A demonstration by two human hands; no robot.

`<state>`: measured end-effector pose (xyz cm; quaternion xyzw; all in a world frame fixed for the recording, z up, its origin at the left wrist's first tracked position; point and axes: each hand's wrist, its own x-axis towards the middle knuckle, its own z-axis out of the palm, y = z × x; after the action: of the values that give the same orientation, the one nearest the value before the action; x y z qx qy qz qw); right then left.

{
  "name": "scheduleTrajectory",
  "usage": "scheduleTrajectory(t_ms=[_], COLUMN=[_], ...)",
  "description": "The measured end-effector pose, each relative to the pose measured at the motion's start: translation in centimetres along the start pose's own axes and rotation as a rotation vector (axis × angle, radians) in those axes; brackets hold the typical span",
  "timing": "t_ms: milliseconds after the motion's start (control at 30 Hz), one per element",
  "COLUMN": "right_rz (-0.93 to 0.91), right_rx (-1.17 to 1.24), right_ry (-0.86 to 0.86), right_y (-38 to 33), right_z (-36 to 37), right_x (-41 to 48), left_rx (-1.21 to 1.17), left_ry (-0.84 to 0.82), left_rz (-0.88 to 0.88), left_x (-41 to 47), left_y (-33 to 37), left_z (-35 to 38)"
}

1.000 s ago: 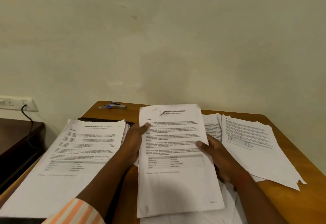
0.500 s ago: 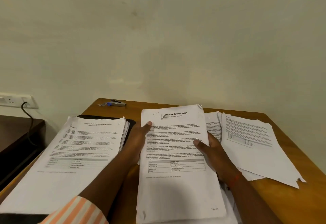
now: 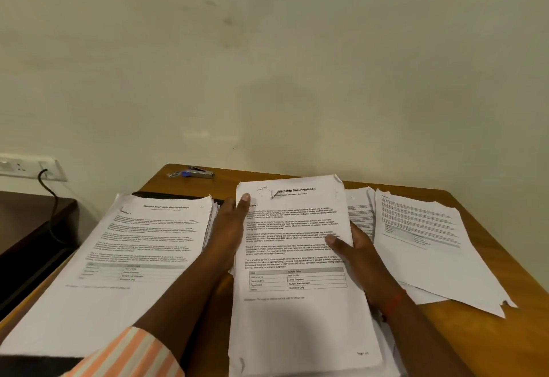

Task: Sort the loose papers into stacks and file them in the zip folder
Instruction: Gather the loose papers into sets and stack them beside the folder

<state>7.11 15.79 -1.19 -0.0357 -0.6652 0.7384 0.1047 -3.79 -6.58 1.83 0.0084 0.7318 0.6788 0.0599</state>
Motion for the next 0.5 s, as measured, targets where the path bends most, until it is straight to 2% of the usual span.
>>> scheduleTrajectory(t_ms=[100,267,367,500], right_rz=[0.001,0.01,0.03,0.046], right_rx=[-0.013,-0.001,-0.008,-0.026], right_ry=[0.002,0.012,-0.002,-0.017], right_y=[0.0,0.1,-0.1,-0.3], right_z=[-0.1,-0.4,0.0,0.2], right_x=[0.1,0.3,0.0,-0.4], left_rx=[0.048,-0.124,-0.138,-0.007], left_ry=[-0.031,-0.036,-0.034,0.039], left_rz=[0.024,-0.072,-0.073,0.018], left_x=[0.0,0.4,0.3,-0.1], left_y=[-0.2,0.2,0.5,0.8], left_z=[0.2,-0.8,-1.3,-1.3])
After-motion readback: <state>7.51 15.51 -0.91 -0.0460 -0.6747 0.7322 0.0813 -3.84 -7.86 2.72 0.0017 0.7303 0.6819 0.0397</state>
